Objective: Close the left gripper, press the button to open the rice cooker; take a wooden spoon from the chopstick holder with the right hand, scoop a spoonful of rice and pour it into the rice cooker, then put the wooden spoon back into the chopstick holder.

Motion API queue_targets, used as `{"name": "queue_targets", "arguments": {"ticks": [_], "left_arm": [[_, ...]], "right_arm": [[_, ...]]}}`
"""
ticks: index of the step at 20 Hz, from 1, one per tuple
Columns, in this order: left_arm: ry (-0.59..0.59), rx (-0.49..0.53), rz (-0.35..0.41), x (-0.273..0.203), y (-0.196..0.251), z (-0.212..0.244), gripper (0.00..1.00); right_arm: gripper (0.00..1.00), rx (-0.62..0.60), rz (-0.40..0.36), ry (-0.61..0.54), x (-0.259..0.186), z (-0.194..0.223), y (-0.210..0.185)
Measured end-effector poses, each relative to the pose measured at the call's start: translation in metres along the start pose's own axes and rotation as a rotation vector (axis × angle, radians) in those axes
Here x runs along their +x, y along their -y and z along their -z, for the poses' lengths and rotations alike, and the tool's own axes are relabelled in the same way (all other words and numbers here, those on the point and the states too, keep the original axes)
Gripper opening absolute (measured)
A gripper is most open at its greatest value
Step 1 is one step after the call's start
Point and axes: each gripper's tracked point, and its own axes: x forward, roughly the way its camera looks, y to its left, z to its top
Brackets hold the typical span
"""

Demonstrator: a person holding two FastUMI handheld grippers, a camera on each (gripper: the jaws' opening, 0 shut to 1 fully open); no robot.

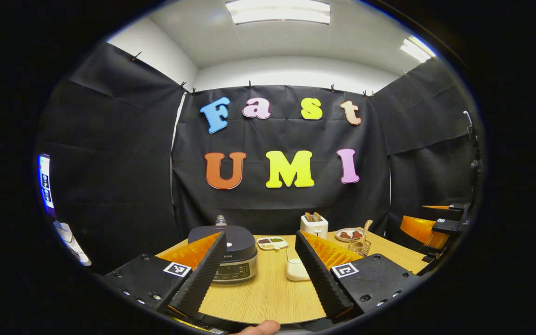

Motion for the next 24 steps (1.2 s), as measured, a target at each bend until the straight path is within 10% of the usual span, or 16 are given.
{"name": "queue_targets", "arguments": {"ticks": [24], "left_arm": [[0.003, 0.025, 0.032, -0.002, 0.016, 0.0, 0.94]], "right_arm": [[1.0, -0.001, -0.013, 0.007, -0.002, 0.001, -0.001]]}}
